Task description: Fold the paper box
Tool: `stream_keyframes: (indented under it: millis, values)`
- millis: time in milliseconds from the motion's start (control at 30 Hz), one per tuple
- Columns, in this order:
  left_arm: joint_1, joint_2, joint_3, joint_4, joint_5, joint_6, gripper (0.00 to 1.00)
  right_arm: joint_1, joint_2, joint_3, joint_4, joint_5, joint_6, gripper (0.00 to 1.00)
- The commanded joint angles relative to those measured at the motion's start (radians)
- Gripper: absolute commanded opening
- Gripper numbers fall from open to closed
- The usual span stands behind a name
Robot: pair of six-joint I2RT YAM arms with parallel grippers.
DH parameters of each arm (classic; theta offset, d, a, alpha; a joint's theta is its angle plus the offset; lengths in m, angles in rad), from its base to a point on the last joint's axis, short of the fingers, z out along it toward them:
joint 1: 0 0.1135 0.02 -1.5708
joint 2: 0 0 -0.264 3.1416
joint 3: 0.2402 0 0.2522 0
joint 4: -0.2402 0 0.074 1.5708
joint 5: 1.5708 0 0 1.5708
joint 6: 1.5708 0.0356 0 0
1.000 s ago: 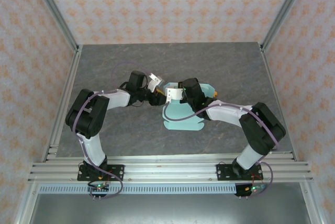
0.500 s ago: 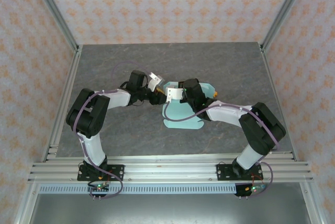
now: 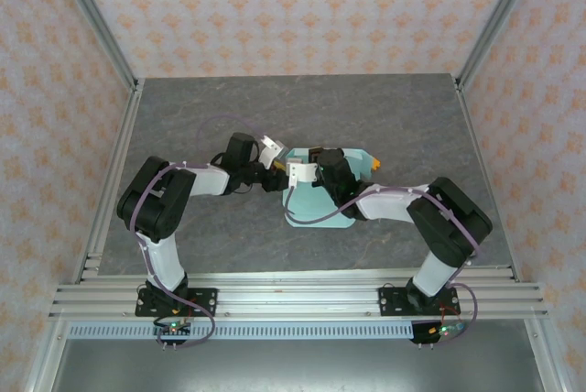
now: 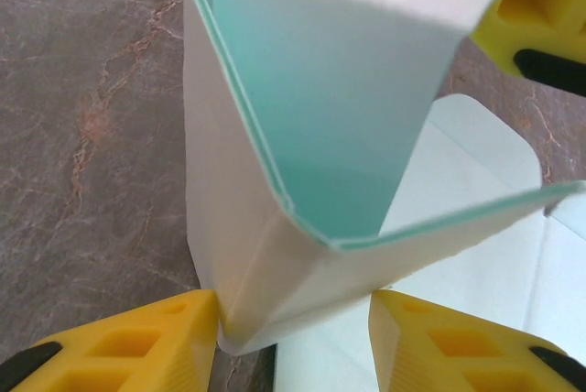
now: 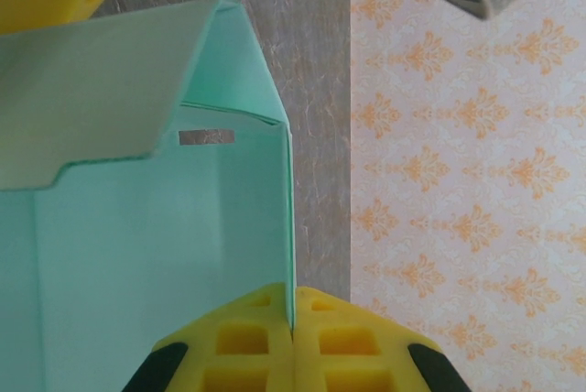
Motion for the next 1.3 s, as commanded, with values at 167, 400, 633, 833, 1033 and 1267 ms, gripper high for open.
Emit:
stream_keyframes:
  millis: [167, 400, 633, 833, 1033, 1267]
  values:
    - [-0.018, -0.021, -0.037, 0.121, -0.035, -0.03, 0.48, 0.019, 0.002, -0.047, 0.075, -0.011, 0.027, 0.0]
    - [-0.018, -0.022, -0.03, 0.146, -0.042, -0.031, 0.48, 0.02, -0.018, -0.053, 0.073, -0.021, 0.046, 0.0]
    - [-0.019, -0.025, -0.03, 0.175, -0.065, -0.034, 0.45, 0.02, -0.018, -0.048, 0.056, -0.03, 0.066, 0.0]
    - [-0.029, -0.063, -0.071, 0.221, -0.145, -0.027, 0.41, 0.018, -0.034, -0.039, 0.044, -0.042, 0.098, 0.0]
    - [-0.035, -0.086, -0.108, 0.282, -0.18, -0.041, 0.43, 0.006, -0.047, -0.038, 0.035, -0.067, 0.145, 0.0]
    - [-0.059, -0.094, -0.11, 0.276, -0.225, -0.025, 0.45, -0.003, -0.056, -0.027, 0.006, -0.075, 0.178, 0.0]
